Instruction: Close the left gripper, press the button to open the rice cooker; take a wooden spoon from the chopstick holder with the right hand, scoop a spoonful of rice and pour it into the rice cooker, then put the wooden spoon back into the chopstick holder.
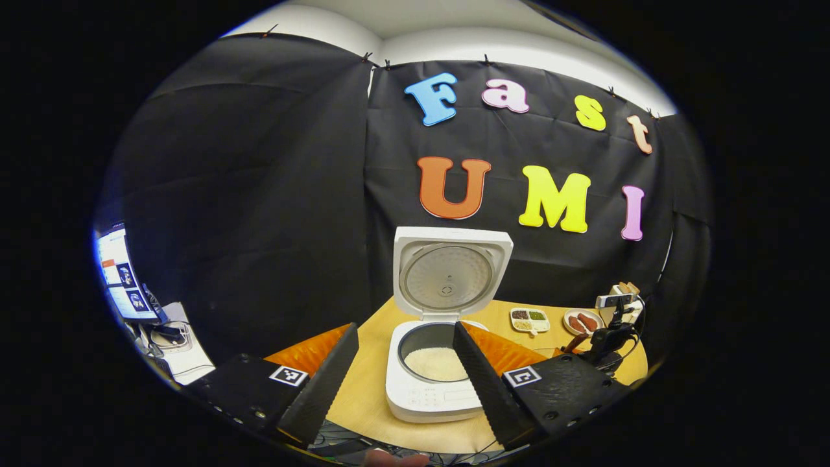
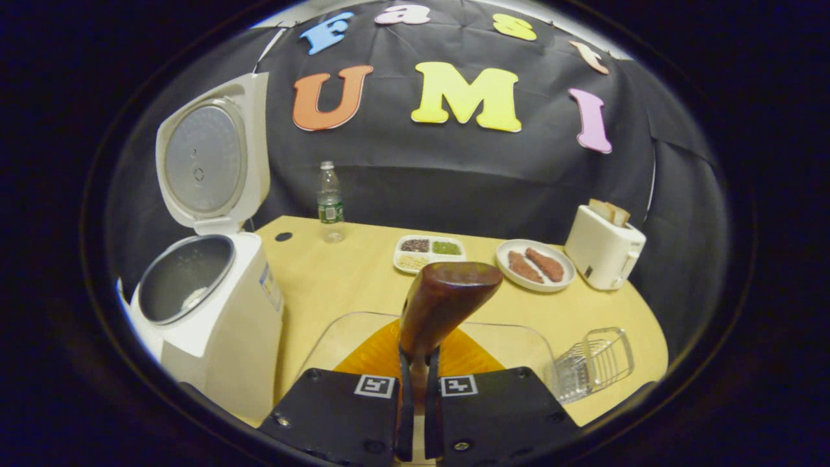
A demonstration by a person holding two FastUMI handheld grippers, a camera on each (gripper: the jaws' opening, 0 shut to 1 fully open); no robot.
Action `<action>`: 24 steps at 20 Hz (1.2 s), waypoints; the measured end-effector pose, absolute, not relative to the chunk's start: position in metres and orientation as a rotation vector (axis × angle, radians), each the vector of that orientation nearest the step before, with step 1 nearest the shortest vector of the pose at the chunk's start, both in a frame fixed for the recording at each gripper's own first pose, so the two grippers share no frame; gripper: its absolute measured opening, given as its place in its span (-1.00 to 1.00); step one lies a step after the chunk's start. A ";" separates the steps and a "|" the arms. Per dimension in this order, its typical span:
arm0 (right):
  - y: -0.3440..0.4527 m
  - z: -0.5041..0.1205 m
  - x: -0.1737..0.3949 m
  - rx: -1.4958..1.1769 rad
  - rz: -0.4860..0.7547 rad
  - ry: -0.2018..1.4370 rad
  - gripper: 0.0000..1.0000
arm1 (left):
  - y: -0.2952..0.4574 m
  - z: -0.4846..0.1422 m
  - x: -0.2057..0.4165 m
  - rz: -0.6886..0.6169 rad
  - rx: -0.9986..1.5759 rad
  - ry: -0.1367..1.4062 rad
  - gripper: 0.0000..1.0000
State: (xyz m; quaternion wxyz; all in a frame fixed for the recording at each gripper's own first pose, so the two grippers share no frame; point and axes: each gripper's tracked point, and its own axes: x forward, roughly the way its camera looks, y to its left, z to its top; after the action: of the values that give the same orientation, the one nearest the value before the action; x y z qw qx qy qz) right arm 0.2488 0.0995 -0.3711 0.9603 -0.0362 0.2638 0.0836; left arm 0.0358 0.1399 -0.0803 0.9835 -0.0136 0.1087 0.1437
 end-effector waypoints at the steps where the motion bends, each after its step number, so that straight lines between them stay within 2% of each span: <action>1: 0.106 -0.371 0.248 -0.055 0.193 0.540 -0.75 | 0.140 -0.082 0.034 0.292 -0.029 0.221 0.89; 6: 0.122 -0.377 0.239 0.113 0.257 0.587 -0.76 | 0.137 -0.083 0.025 0.310 -0.033 0.228 0.89; 17: 0.060 -0.363 0.235 0.795 0.158 0.684 -0.76 | 0.107 -0.076 0.015 0.298 -0.014 0.227 0.89; 24: 0.026 -0.325 0.236 0.998 0.159 0.631 -0.76 | 0.085 -0.066 0.016 0.275 -0.009 0.197 0.89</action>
State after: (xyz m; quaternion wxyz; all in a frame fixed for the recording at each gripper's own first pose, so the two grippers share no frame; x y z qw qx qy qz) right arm 0.2363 0.0255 -0.3254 0.8279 0.4698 0.2970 0.0749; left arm 0.0163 0.0848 -0.0655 0.9857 -0.0042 0.0979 0.1369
